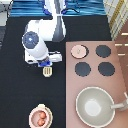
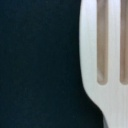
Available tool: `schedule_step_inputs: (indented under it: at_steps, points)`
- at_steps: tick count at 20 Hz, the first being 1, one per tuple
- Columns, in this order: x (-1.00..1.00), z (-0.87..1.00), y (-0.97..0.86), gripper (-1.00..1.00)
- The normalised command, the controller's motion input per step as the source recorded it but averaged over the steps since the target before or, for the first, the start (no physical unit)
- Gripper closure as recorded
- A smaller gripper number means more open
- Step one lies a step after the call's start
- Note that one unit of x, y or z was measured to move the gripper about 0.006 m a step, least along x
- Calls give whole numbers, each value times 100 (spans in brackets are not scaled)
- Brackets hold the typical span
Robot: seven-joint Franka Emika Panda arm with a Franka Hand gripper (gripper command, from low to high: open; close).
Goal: Take the lid off the pot, put the pot on the plate, and use the tool to push the pot to the front of the table.
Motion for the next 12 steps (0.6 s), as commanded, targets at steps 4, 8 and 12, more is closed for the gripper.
schedule_step_inputs:
  at_steps: [4, 8, 12]
  points:
    - [-67, 100, 33, -100]
    - [-21, 100, -9, -100]
    - [-6, 77, -21, -100]
